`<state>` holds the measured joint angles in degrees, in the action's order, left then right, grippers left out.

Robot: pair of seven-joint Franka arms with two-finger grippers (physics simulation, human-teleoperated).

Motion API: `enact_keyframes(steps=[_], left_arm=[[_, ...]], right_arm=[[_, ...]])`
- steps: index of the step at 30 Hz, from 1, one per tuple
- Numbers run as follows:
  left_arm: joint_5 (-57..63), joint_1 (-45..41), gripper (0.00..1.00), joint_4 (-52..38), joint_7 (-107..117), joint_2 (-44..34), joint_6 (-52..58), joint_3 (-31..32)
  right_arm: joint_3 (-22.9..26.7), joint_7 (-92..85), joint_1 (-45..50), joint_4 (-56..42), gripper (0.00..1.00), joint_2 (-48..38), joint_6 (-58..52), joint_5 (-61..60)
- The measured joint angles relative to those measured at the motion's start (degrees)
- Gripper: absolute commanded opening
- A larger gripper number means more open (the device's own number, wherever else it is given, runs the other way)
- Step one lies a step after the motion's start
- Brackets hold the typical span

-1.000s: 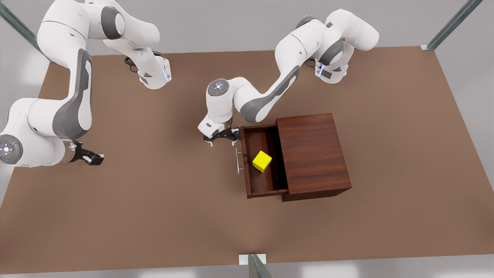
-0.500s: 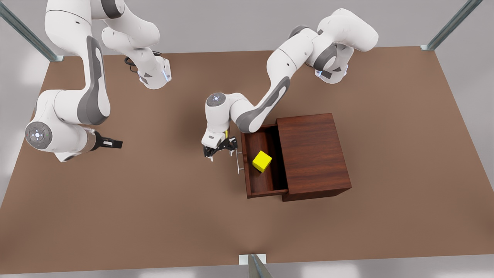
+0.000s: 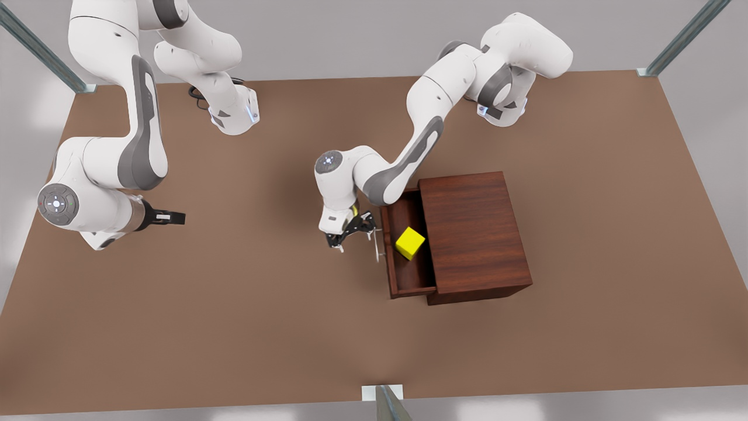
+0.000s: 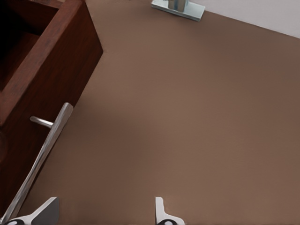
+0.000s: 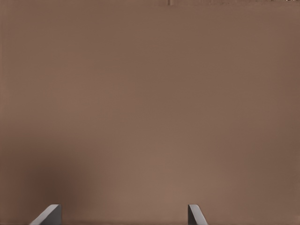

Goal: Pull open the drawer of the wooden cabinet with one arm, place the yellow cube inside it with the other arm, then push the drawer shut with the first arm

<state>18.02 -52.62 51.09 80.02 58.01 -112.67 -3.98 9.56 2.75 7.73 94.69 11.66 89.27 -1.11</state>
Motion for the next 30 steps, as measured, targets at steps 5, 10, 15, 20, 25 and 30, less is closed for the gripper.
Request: enact_keyframes(steps=[5, 10, 15, 20, 25, 30], left_arm=[[-0.83, 1.57, 1.0, 0.07, -2.15, -1.16, 3.77, -0.26], [-4.4, 5.55, 1.0, 0.39, -4.81, -2.99, 5.5, -0.27], [-6.82, 9.24, 1.0, 0.96, -7.36, -3.14, 7.31, -0.27], [-8.0, 11.13, 1.0, 1.05, -10.03, -3.32, 9.45, -0.29], [-10.84, 12.49, 1.0, 1.0, -12.32, -7.59, 11.84, -0.3], [-19.23, 24.74, 1.0, 1.72, -16.19, -29.06, 26.19, -0.4]], right_arm=[[0.0, -1.22, 0.0, 0.0, 1.0, 0.0, 0.03, 0.0], [0.0, -2.14, 0.0, 0.0, 1.0, 0.0, 0.01, 0.0], [0.0, -2.84, 0.0, 0.0, 1.0, 0.02, -0.02, 0.0], [0.0, -3.37, 0.0, 0.0, 1.0, 0.08, -0.03, 0.0], [0.0, -3.77, 0.0, -0.05, 1.0, 0.09, -0.04, 0.04], [0.0, -4.07, 0.0, -0.34, 1.0, 0.34, -0.14, 0.08]])
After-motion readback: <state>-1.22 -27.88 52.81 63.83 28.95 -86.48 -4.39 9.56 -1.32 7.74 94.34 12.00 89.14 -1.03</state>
